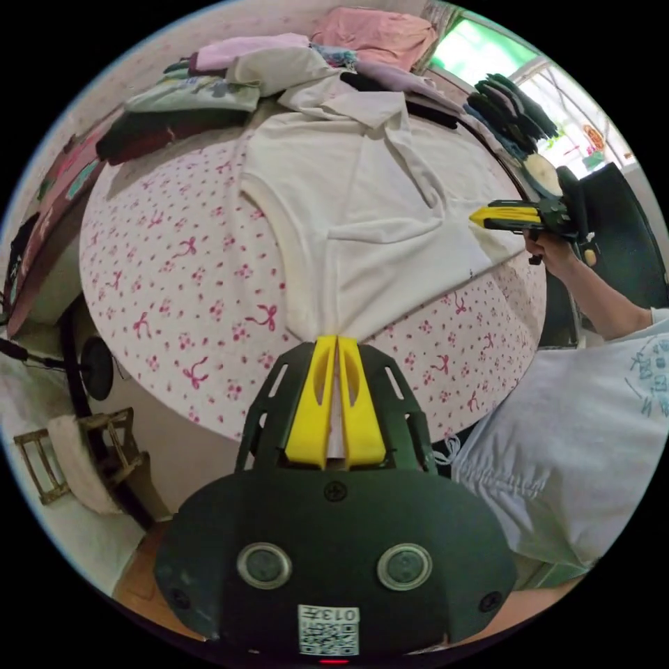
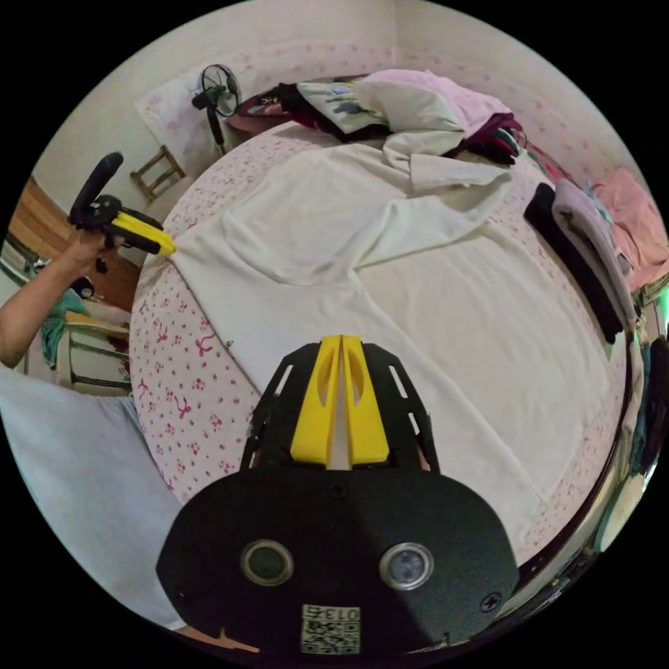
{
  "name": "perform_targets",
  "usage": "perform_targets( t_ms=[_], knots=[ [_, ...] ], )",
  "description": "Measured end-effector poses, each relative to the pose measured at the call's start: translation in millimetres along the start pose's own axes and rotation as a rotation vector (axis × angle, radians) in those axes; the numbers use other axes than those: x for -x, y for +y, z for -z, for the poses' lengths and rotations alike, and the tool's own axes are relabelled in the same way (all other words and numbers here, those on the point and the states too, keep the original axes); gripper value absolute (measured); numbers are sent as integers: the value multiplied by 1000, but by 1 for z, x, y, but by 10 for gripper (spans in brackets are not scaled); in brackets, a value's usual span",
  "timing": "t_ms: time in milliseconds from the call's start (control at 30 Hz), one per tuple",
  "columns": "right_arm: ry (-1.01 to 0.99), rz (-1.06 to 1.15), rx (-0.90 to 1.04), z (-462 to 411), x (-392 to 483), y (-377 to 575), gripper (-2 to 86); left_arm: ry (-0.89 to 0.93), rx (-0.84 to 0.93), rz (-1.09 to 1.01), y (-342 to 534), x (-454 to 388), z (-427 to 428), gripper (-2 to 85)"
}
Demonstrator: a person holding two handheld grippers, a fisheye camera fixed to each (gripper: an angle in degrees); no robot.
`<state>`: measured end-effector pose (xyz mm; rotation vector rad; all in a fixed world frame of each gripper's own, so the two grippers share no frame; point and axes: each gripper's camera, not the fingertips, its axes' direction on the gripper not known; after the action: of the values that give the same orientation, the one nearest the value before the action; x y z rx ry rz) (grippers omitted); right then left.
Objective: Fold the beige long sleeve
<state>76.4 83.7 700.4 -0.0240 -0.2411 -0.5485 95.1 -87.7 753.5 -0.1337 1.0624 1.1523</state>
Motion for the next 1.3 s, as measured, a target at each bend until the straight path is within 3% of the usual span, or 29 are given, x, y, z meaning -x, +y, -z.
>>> perform_targets(
  t_ms=[233, 433, 533, 700, 967, 1133, 1300],
  knots=[
    [32, 170, -107, 5, 45, 1, 2, -114, -57, -146, -39, -65, 6, -2],
    [102, 60, -6, 1, 12, 8, 3, -51, -30, -25, -26, -41, 9, -2],
    [189, -12, -72, 23, -21, 11, 11, -114, -80, -10, -22, -42, 25, -2],
    [236, 28, -161, 41, -56, -55, 71, -135, -180, -70, -65, -76, 33, -2],
    [345, 208, -169, 15, -80, -170, 135, -153, -139, -56, -117, -82, 1, -2],
    [423, 266, 32, -22, -118, -194, 66, -153, -102, -54, -122, -77, -12, -3],
    [256, 84, -188, 43, -213, -177, 31, -85, -128, -26, -120, -68, -12, -3]
  ],
)
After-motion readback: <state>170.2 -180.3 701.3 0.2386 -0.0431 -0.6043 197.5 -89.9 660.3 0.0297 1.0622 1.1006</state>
